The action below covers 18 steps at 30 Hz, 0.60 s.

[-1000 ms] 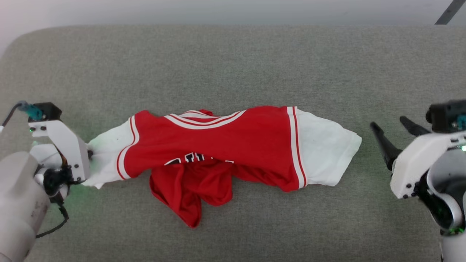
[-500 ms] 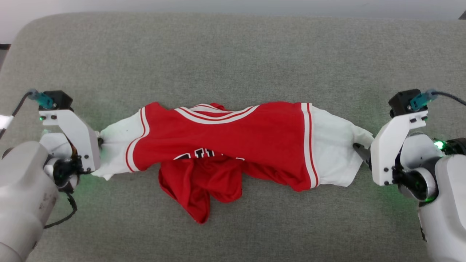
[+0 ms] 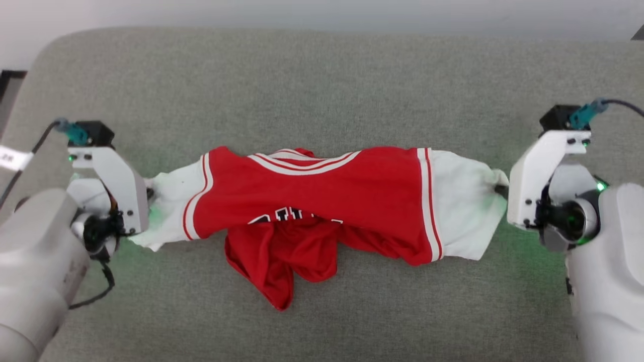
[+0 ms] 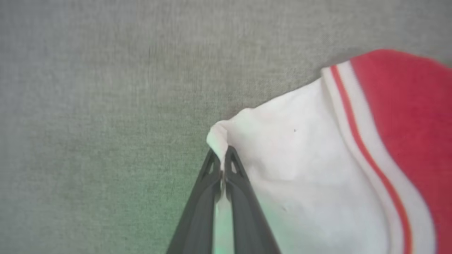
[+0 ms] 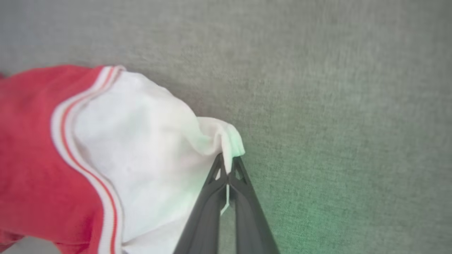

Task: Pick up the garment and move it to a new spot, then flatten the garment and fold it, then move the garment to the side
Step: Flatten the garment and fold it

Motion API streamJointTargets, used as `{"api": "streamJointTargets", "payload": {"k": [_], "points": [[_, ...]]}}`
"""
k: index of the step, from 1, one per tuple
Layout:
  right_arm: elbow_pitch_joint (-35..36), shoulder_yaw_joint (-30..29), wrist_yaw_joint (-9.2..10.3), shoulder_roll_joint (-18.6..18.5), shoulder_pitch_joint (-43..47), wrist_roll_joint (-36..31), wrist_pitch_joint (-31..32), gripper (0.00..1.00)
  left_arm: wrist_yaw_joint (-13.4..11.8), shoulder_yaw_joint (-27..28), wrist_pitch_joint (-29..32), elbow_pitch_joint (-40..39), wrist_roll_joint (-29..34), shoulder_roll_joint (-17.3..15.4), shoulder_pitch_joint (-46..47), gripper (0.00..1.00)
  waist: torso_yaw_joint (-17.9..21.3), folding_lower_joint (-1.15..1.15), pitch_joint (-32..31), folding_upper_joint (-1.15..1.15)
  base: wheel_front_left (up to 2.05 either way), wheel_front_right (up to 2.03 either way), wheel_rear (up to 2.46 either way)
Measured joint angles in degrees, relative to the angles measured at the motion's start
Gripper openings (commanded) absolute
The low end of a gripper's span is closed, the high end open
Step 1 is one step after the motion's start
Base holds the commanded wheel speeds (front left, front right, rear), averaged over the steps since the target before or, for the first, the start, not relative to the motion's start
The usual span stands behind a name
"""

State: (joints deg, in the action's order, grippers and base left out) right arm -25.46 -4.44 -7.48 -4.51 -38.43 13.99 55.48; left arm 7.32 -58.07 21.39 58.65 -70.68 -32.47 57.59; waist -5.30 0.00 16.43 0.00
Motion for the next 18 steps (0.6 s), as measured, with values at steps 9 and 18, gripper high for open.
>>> {"api": "streamJointTargets", "payload": {"k": [9,18], "points": [[-4.2,0.3,0.00,1.0,-9.4,-0.5,-3.6,0.00,0.1,-2.9,0.3,-1.6,3.7,-0.8,7.8,0.00,0.2,0.00,-5.8,0.00,0.00,0.00,0.00],[-12.6,4.4,0.00,1.3,-20.3,0.5,-15.7,0.00,0.1,-4.0,-1.4,0.3,6.8,0.6,17.4,0.00,0.5,0.00,-13.2,0.00,0.00,0.00,0.00]]}}
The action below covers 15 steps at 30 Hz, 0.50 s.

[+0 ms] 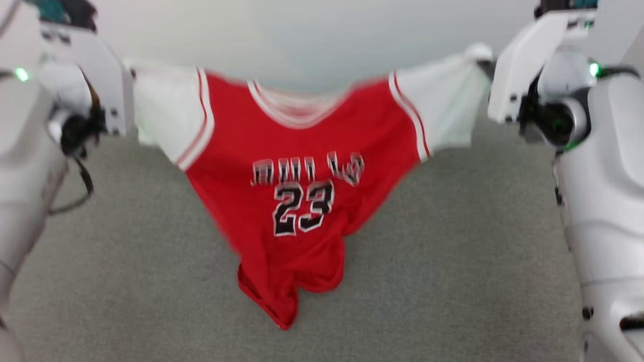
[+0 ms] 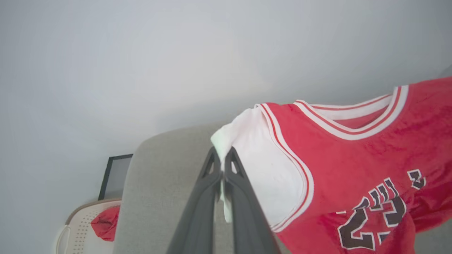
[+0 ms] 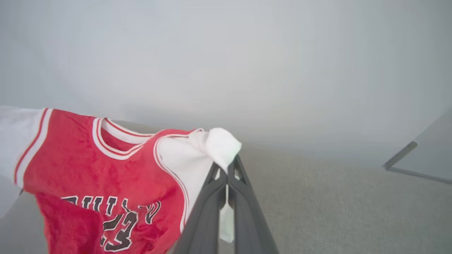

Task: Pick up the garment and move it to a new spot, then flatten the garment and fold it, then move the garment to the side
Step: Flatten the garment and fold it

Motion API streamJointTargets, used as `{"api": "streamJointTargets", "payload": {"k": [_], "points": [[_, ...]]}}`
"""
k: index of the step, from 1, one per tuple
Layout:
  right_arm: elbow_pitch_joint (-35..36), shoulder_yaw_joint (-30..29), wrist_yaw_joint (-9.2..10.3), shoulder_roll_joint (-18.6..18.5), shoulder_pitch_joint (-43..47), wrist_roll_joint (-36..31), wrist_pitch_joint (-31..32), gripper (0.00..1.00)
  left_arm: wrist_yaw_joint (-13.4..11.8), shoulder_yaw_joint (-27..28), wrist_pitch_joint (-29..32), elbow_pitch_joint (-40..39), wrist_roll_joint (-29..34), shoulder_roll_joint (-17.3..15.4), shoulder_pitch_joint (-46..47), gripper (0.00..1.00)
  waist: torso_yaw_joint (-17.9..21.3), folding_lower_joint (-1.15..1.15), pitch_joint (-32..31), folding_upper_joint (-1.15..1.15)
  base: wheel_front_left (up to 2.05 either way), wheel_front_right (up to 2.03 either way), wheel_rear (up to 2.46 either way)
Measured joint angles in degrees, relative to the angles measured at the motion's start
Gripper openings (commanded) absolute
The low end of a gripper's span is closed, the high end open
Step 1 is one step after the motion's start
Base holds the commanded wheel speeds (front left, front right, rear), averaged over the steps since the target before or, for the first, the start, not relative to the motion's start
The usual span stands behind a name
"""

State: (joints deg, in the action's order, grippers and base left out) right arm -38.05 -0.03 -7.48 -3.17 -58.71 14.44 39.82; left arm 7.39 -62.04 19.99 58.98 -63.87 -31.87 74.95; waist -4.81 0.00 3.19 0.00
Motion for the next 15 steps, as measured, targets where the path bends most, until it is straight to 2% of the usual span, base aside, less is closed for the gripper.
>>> {"api": "streamJointTargets", "payload": {"k": [8,15], "points": [[-9.7,1.9,0.00,-0.6,-10.5,0.4,-14.5,0.00,0.0,0.2,-4.7,3.1,2.7,1.6,8.9,0.00,0.4,0.00,-4.5,0.00,0.00,0.00,0.00],[-17.0,3.2,0.00,-1.6,-17.1,-0.4,-24.6,0.00,0.0,-0.5,-7.2,5.2,4.3,3.4,14.1,0.00,0.3,0.00,-5.2,0.00,0.00,0.00,0.00]]}}
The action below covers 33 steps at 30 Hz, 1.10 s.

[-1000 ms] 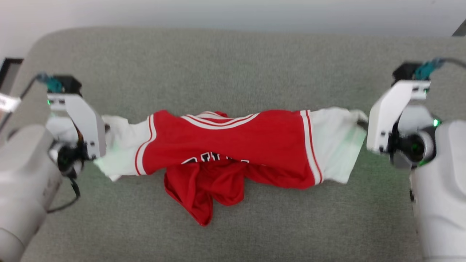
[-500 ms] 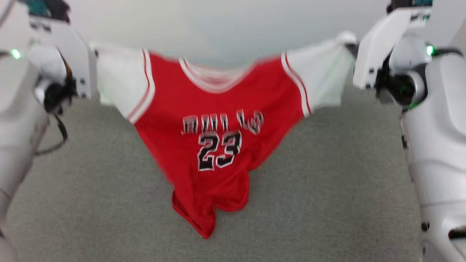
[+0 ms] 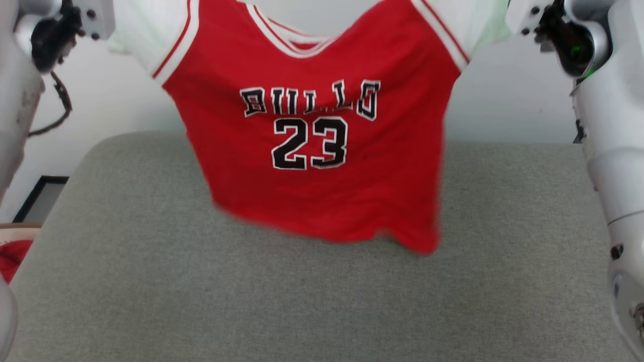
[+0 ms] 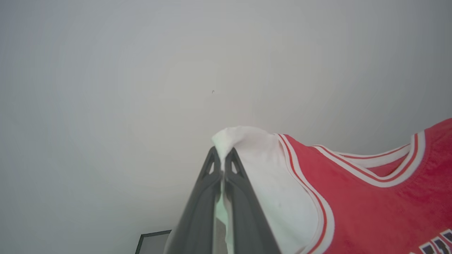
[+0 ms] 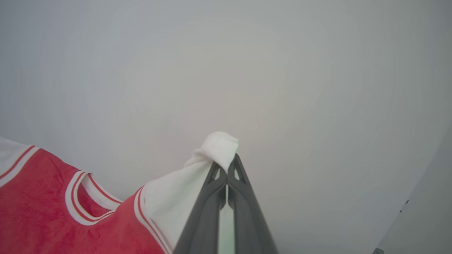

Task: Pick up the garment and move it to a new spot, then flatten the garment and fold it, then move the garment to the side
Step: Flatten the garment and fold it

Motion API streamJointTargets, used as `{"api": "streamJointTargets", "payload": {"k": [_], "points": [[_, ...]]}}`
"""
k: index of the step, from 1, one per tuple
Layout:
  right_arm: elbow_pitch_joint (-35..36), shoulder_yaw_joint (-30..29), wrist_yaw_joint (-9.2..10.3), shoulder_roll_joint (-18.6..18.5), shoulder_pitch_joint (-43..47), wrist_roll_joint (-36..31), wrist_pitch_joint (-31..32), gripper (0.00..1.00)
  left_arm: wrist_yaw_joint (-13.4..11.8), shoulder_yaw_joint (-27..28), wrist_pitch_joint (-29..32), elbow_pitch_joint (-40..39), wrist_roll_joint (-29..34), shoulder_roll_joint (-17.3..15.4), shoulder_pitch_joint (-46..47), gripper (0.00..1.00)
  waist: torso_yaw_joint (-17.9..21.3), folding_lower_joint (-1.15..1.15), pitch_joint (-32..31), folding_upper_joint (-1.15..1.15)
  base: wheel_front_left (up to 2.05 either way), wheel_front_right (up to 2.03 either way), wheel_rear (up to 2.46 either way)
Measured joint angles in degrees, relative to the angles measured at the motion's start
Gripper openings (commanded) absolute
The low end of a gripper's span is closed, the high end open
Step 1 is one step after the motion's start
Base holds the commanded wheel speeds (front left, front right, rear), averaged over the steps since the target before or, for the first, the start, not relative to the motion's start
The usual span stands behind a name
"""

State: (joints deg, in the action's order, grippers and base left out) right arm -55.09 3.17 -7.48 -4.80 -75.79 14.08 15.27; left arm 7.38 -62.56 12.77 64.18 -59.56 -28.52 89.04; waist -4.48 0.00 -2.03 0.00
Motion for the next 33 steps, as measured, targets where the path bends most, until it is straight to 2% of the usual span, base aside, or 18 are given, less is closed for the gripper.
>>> {"api": "streamJointTargets", "payload": {"k": [8,15,18,22,26,33], "points": [[-5.5,1.9,0.00,-0.9,-6.3,-1.1,-7.7,0.00,0.0,-0.5,-3.3,1.4,1.3,0.8,3.8,0.00,0.2,0.00,2.6,0.00,0.00,0.00,0.00],[-6.5,3.0,-0.01,-3.5,-14.1,-5.7,-17.7,0.00,0.0,-0.4,-9.5,1.6,2.9,1.4,10.3,0.00,0.4,0.00,9.2,0.00,0.00,0.00,0.00],[-6.5,2.9,0.00,-4.6,-18.3,-9.3,-23.3,0.00,-0.4,-0.1,-13.9,1.9,4.1,1.9,15.1,0.00,0.3,0.00,13.1,0.00,0.00,0.00,0.00],[-6.2,1.9,0.00,-5.5,-22.5,-15.4,-28.9,0.00,-2.2,0.8,-21.5,2.5,5.7,2.8,20.8,0.00,0.1,0.00,18.6,0.00,0.00,0.00,0.00],[-2.1,-0.5,0.00,-6.2,-25.4,-22.5,-30.2,0.00,-3.1,2.2,-25.9,3.0,6.3,3.9,26.0,0.00,-0.1,0.00,24.3,0.00,0.00,0.00,0.00],[13.5,-4.5,-0.01,-5.5,-24.2,-32.4,-30.4,0.00,-3.2,5.7,-27.7,1.2,6.5,5.2,29.8,0.00,-0.8,0.00,33.4,0.00,0.00,0.00,0.00]]}}
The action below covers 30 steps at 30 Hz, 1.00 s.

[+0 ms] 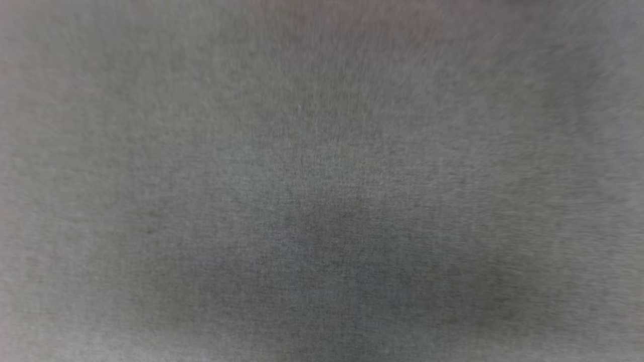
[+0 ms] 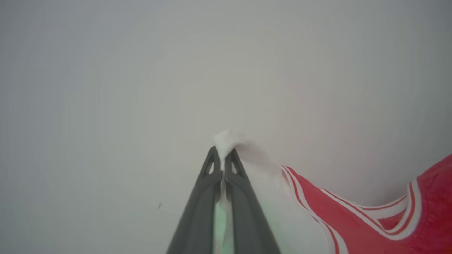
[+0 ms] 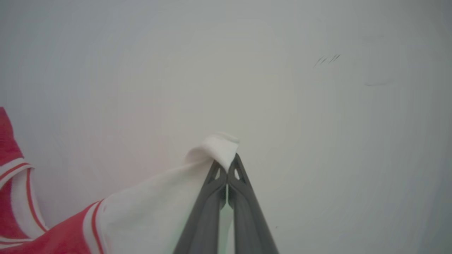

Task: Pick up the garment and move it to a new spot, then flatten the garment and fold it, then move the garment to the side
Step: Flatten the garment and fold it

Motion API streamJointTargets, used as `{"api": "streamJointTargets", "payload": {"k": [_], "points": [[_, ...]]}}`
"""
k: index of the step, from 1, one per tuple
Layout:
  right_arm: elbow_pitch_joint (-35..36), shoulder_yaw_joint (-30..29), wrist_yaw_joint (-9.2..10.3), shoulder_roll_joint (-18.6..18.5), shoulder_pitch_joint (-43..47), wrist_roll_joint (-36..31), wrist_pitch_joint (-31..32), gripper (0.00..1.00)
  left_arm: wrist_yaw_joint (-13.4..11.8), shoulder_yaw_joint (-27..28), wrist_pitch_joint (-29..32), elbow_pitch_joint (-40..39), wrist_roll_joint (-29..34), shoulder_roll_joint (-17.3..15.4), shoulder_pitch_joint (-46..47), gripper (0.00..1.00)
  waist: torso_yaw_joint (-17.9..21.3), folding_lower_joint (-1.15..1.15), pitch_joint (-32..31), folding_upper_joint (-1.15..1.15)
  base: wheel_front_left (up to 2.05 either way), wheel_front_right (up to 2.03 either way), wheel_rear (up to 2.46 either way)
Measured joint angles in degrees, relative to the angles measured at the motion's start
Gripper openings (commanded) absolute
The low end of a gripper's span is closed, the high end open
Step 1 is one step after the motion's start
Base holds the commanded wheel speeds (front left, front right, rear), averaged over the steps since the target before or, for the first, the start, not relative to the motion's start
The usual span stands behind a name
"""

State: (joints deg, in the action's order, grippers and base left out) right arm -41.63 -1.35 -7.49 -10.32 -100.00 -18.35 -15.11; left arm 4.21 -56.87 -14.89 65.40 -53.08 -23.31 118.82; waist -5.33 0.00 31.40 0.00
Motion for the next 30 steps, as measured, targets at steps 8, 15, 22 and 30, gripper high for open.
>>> {"api": "streamJointTargets", "payload": {"k": [8,15,22,30], "points": [[5.4,-0.7,0.00,-0.3,2.3,-3.4,0.0,0.00,-0.7,11.0,-0.2,-8.9,4.5,-1.5,-5.2,0.00,-1.7,0.00,9.2,0.00,0.00,0.00,0.00],[4.8,1.5,-0.01,-1.1,8.5,1.0,0.0,0.00,1.0,15.7,-0.2,-10.9,8.2,-0.9,-14.7,0.00,-3.9,0.00,10.9,0.00,0.00,0.00,0.00],[4.1,3.4,-0.01,-4.0,16.1,8.3,0.0,0.00,2.9,16.4,-0.2,-11.0,9.2,0.9,-23.8,0.00,-4.9,0.00,7.0,0.00,0.00,0.00,0.00],[5.3,9.7,-0.02,-6.9,31.6,19.8,0.0,0.00,3.2,10.2,0.3,-18.2,2.8,-0.4,-37.9,0.00,-5.7,0.00,-0.2,0.00,0.00,0.00,0.00]]}}
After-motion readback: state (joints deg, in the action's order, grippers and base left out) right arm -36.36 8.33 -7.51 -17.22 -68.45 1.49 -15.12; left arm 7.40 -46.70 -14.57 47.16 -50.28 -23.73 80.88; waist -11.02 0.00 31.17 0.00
